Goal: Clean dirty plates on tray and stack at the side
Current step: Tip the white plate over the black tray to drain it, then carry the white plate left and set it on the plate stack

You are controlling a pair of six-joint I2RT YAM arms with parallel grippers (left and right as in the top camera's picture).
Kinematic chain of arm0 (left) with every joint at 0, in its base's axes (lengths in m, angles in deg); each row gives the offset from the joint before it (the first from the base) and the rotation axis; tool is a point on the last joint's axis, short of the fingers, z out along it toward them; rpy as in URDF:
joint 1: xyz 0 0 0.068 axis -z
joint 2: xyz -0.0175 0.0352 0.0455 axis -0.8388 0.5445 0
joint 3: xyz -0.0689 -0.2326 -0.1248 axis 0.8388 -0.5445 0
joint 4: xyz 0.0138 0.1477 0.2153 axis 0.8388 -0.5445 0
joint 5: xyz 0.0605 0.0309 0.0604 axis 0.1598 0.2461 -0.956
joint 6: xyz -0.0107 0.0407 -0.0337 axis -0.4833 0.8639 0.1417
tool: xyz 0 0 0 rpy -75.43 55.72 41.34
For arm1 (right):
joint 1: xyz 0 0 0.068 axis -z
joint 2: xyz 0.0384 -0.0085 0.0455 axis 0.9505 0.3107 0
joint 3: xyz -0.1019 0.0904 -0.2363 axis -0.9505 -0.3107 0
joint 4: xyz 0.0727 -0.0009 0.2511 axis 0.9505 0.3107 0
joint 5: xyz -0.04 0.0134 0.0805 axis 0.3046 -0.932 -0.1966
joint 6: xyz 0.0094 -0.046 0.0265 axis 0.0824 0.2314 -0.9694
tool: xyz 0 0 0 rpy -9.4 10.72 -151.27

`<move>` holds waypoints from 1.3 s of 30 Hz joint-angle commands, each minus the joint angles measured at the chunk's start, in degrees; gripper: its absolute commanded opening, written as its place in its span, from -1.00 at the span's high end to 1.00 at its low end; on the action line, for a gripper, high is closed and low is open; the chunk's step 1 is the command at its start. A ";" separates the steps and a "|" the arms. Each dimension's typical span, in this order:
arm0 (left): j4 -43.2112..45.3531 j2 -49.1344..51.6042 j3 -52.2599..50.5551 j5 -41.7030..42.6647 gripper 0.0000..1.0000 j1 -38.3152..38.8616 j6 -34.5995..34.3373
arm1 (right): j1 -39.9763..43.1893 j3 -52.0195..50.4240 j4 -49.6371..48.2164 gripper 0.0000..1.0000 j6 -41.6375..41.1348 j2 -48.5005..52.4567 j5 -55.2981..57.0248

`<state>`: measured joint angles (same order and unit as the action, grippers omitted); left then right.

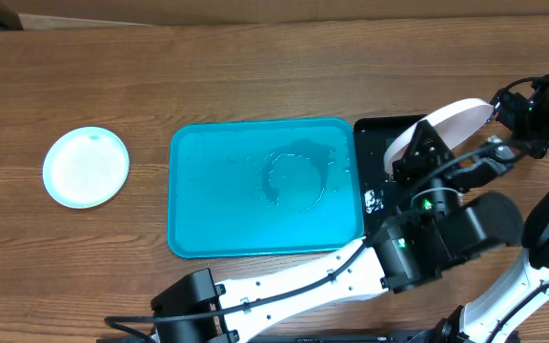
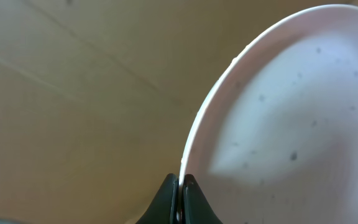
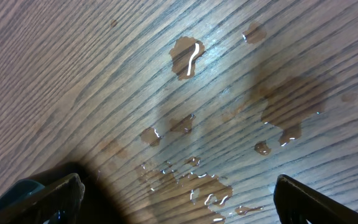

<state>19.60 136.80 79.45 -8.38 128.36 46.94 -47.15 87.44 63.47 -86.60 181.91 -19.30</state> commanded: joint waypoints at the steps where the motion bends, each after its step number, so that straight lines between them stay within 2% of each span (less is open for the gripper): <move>1: -3.76 -0.13 1.16 0.59 0.91 -3.50 -12.55 | -0.02 1.60 -0.15 -1.00 -0.04 -0.35 -0.37; 3: -8.74 -0.13 1.16 2.95 0.91 -5.35 -19.12 | -0.02 1.60 -0.15 -1.00 -0.04 -0.35 -0.39; 5: -15.72 -0.13 1.16 9.79 0.92 -7.76 -25.83 | -0.02 1.60 -0.15 -1.00 -0.04 -0.35 -0.39; 8: -24.83 -0.13 1.16 23.91 0.92 -12.55 -35.34 | -0.02 1.60 -0.15 -1.00 -0.04 -0.35 -0.37; 12: -30.77 -0.15 1.16 41.18 0.91 -20.70 -43.71 | -0.02 1.60 -0.15 -1.00 -0.04 -0.35 -0.37; 19: -36.37 -0.13 1.16 81.57 0.91 -41.29 -45.57 | -0.02 1.60 -0.15 -1.00 -0.04 -0.35 -0.37; 24: -44.46 -0.13 1.16 99.08 0.92 -58.12 -45.53 | -0.02 1.60 -0.15 -1.00 -0.04 -0.35 -0.37; 26: -48.35 -0.13 1.16 100.52 0.91 -63.98 -45.46 | -0.02 1.60 -0.15 -1.00 -0.04 -0.35 -0.37; 30: -54.77 -0.13 1.14 95.32 0.91 -75.95 -44.89 | -0.02 1.60 -0.15 -1.00 -0.04 -0.35 -0.39; 33: -57.22 -0.13 1.05 89.50 0.91 -84.65 -45.18 | -0.02 1.60 -0.15 -1.00 -0.04 -0.35 -0.37; 39: -58.66 -0.13 -1.03 84.80 0.91 -95.91 -46.90 | -0.02 1.60 -0.15 -1.00 -0.04 -0.35 -0.37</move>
<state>-38.65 136.91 79.54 78.96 35.45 1.48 -47.15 87.47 63.49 -86.63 181.91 -19.34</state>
